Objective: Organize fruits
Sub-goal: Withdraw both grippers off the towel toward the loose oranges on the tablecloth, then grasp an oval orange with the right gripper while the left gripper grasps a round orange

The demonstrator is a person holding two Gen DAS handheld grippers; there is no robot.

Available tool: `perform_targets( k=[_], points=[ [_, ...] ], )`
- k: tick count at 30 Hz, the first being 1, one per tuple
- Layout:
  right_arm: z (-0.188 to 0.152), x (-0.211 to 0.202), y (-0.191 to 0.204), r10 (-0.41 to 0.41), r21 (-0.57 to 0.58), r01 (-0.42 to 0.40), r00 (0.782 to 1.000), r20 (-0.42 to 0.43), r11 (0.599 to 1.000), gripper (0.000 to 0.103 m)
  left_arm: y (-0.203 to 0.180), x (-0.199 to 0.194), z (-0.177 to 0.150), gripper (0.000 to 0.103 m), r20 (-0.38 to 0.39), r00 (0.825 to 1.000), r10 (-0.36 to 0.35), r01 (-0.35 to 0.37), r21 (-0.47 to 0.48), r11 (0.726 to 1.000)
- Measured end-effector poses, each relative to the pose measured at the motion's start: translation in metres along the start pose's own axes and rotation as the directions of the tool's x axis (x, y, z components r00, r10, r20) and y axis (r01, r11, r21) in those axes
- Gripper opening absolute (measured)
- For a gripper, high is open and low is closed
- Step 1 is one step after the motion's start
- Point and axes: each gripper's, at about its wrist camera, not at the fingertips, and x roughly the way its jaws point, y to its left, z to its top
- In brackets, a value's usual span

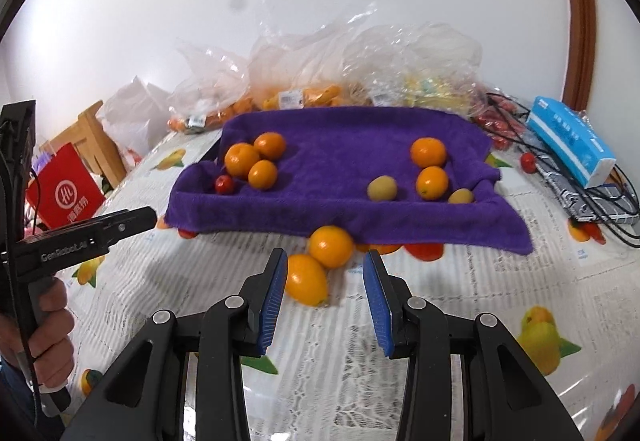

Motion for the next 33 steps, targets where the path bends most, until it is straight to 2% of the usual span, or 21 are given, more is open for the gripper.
perform_targets(
  k=[6,13,15,18,27,30,33],
  points=[
    [-0.004,0.022,0.012,0.004,-0.028,-0.005,0.999,-0.053,1.0,0.04,0.015,0.003,-0.009,0.055,-0.016,1.0,-0.014,0.014,-0.011,1.0],
    [-0.01,0.044,0.019,-0.015,-0.045,0.011,0.995,-0.103,0.999,0.04,0.014,0.009,-0.012,0.055,-0.034,0.999,-0.04,0.04,0.006,0.999],
    [-0.012,0.048,0.02,-0.019,-0.047,0.014,0.994,-0.109,0.999,0.04,0.014,0.01,-0.013,0.055,-0.038,0.998,-0.045,0.045,0.01,0.999],
    [-0.014,0.052,0.023,-0.027,-0.048,0.022,0.993,-0.113,0.999,0.034,0.014,0.01,-0.013,0.055,-0.041,0.998,-0.051,0.052,0.008,0.999],
    [-0.013,0.063,0.031,-0.008,-0.066,-0.001,0.989,-0.146,0.998,0.033,0.017,0.009,-0.015,0.056,-0.047,0.998,-0.052,0.052,-0.003,0.999],
    [-0.014,0.062,0.03,-0.042,-0.053,0.036,0.992,-0.123,0.998,0.032,0.018,0.009,-0.018,0.056,-0.057,0.997,-0.046,0.047,0.001,0.999],
    [-0.014,0.052,0.026,-0.002,-0.026,-0.001,0.993,-0.116,1.0,0.032,0.016,0.012,-0.02,0.056,-0.075,0.996,-0.051,0.051,-0.006,0.999]
  ],
)
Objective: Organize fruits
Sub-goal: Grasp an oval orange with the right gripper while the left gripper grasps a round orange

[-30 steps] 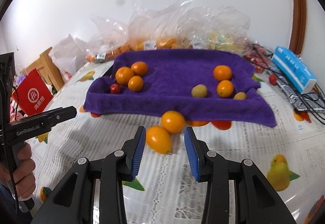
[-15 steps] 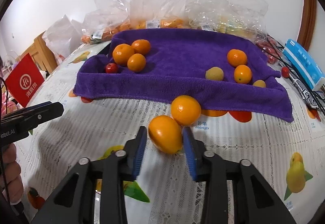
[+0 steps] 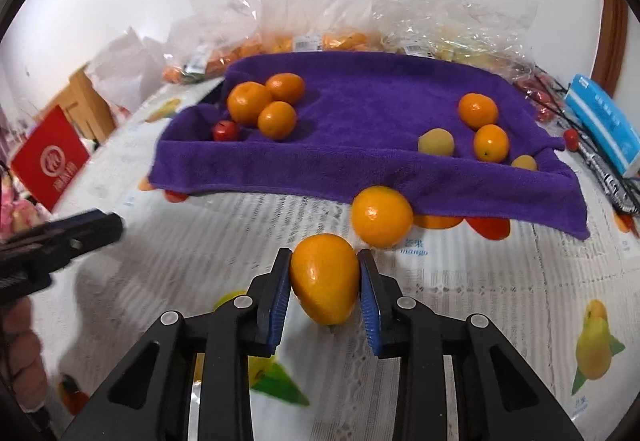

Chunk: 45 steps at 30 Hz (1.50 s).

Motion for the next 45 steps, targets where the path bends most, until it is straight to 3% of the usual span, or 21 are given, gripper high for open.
perform_targets(
  k=[3,7,14,17,20,24,28,35,39,45],
  points=[
    [-0.005,-0.015,-0.004,0.016,0.007,-0.017,1.0,0.01,1.0,0.032,-0.005,0.005,-0.005,0.056,-0.021,1.0,-0.009,0.009,-0.004,1.0],
    [-0.016,-0.035,-0.015,-0.03,-0.021,0.031,0.999,0.037,0.999,0.032,-0.018,0.012,-0.014,0.055,-0.036,0.999,-0.001,0.001,0.003,1.0],
    [-0.043,-0.06,-0.053,-0.148,-0.034,0.15,0.987,0.06,0.988,0.032,-0.048,0.017,-0.026,0.055,0.024,0.995,0.101,-0.102,0.086,0.991],
    [-0.049,-0.062,-0.071,-0.137,0.007,0.137,0.989,0.056,0.991,0.032,-0.057,0.02,-0.028,0.055,0.032,0.989,0.143,-0.146,0.115,0.983],
    [-0.054,-0.057,-0.082,-0.133,0.041,0.131,0.99,0.052,0.991,0.032,-0.057,0.02,-0.027,0.055,0.034,0.989,0.145,-0.148,0.108,0.983],
    [-0.056,-0.051,-0.086,-0.069,0.071,0.067,0.997,0.02,0.995,0.032,-0.058,0.021,-0.028,0.059,0.034,0.99,0.141,-0.143,0.107,0.984],
    [-0.056,-0.048,-0.087,-0.05,0.079,0.049,0.999,0.007,0.996,0.032,-0.064,0.023,-0.031,0.061,0.029,0.984,0.176,-0.179,0.142,0.974],
    [-0.057,-0.051,-0.083,-0.064,0.046,0.064,0.998,0.015,0.997,0.032,-0.083,0.023,-0.038,0.06,0.021,0.994,0.109,-0.111,0.187,0.976],
    [-0.058,-0.061,-0.086,-0.039,0.039,0.037,0.997,0.062,0.999,0.032,-0.103,0.03,-0.036,0.06,0.016,0.995,0.103,-0.103,0.227,0.968],
    [-0.056,-0.069,-0.098,-0.15,-0.044,0.154,0.984,0.095,0.987,0.032,-0.126,0.043,-0.028,0.06,0.001,0.999,0.044,-0.043,0.235,0.971]
  ],
)
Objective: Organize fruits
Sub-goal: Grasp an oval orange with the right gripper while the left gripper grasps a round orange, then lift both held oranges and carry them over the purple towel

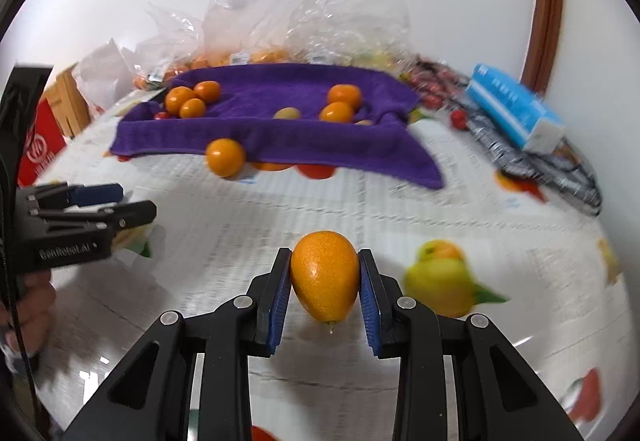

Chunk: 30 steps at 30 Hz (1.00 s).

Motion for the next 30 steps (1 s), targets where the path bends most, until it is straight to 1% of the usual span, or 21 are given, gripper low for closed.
perform_targets(
  k=[2,4,6,9,13,17,19,20,21,27,30],
  points=[
    [0.0,-0.001,-0.008,-0.046,-0.016,0.047,0.999,0.009,0.999,0.032,-0.009,0.006,0.006,0.06,0.0,1.0,-0.006,0.006,0.006,1.0],
    [-0.002,-0.002,-0.017,-0.051,-0.01,0.051,0.999,0.008,0.999,0.032,-0.015,0.009,0.01,0.06,0.004,1.0,-0.014,0.014,0.012,1.0],
    [-0.004,-0.003,-0.028,-0.033,0.019,0.033,0.999,0.006,0.999,0.032,-0.024,0.014,0.016,0.06,0.011,1.0,-0.011,0.011,0.028,1.0],
    [-0.005,-0.002,-0.04,0.021,0.071,-0.021,1.0,0.002,0.997,0.032,-0.035,0.022,0.023,0.06,0.006,1.0,-0.016,0.016,0.046,0.999],
    [-0.005,0.003,-0.045,0.08,0.1,-0.079,0.997,-0.015,0.992,0.032,-0.045,0.032,0.033,0.056,0.003,1.0,-0.017,0.017,0.047,0.999],
    [-0.006,0.01,-0.044,0.109,0.107,-0.104,0.993,-0.044,0.989,0.032,-0.044,0.039,0.041,0.053,0.007,1.0,-0.012,0.012,0.003,1.0],
    [-0.006,0.011,-0.043,0.118,0.103,-0.113,0.992,-0.051,0.988,0.032,-0.043,0.042,0.045,0.047,0.011,1.0,-0.003,0.003,-0.019,1.0],
    [-0.006,0.011,-0.043,0.121,0.101,-0.115,0.991,-0.051,0.988,0.032,-0.043,0.043,0.046,0.039,0.011,1.0,-0.003,0.003,-0.025,1.0],
    [-0.007,0.011,-0.042,0.121,0.097,-0.115,0.991,-0.053,0.989,0.032,-0.043,0.044,0.047,0.034,0.01,1.0,0.004,-0.003,-0.025,1.0],
    [-0.007,0.012,-0.044,0.114,0.109,-0.107,0.992,-0.06,0.988,0.032,-0.037,0.035,0.039,0.034,0.012,0.999,-0.03,0.03,-0.028,0.999],
    [-0.006,0.012,-0.043,0.105,0.103,-0.098,0.992,-0.063,0.99,0.032,-0.03,0.024,0.031,0.034,0.016,1.0,-0.021,0.021,-0.022,1.0]
  ],
)
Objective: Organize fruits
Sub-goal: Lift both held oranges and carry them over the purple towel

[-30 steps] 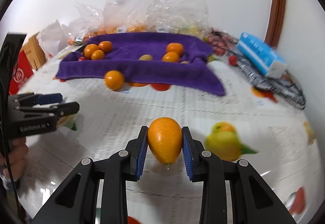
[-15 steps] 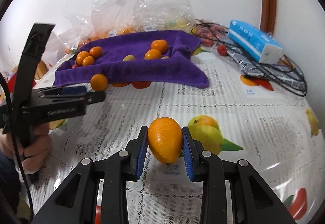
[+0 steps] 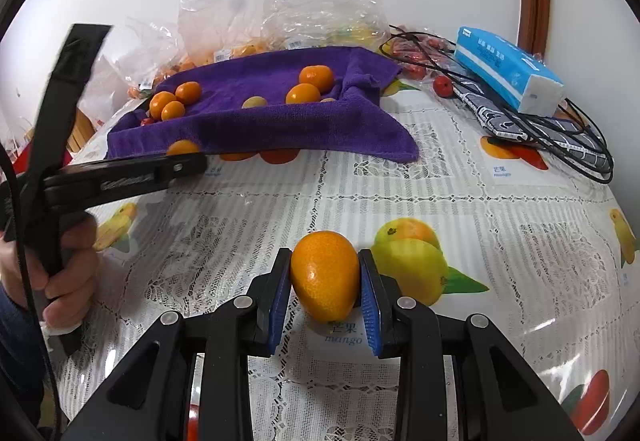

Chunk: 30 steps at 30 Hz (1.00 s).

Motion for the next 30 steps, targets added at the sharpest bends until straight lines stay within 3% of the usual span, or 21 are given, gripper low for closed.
perform_targets(
  k=[11,18,20,30],
  points=[
    [-0.006,-0.008,0.024,-0.073,-0.019,0.074,0.997,0.039,0.997,0.032,0.065,-0.041,-0.037,0.034,-0.002,0.999,0.047,-0.047,-0.121,0.992],
    [-0.005,-0.002,0.051,-0.021,0.004,0.021,1.0,0.023,1.0,0.032,0.1,-0.052,-0.053,0.034,0.014,0.992,0.126,-0.122,-0.165,0.979],
    [-0.005,0.0,0.057,-0.03,-0.004,0.03,0.999,0.025,1.0,0.032,0.106,-0.053,-0.054,0.034,0.022,0.995,0.1,-0.094,-0.187,0.978],
    [-0.007,-0.001,0.064,-0.048,-0.036,0.049,0.998,0.035,0.998,0.032,0.106,-0.054,-0.054,0.034,0.024,0.995,0.099,-0.093,-0.189,0.978]
  ],
)
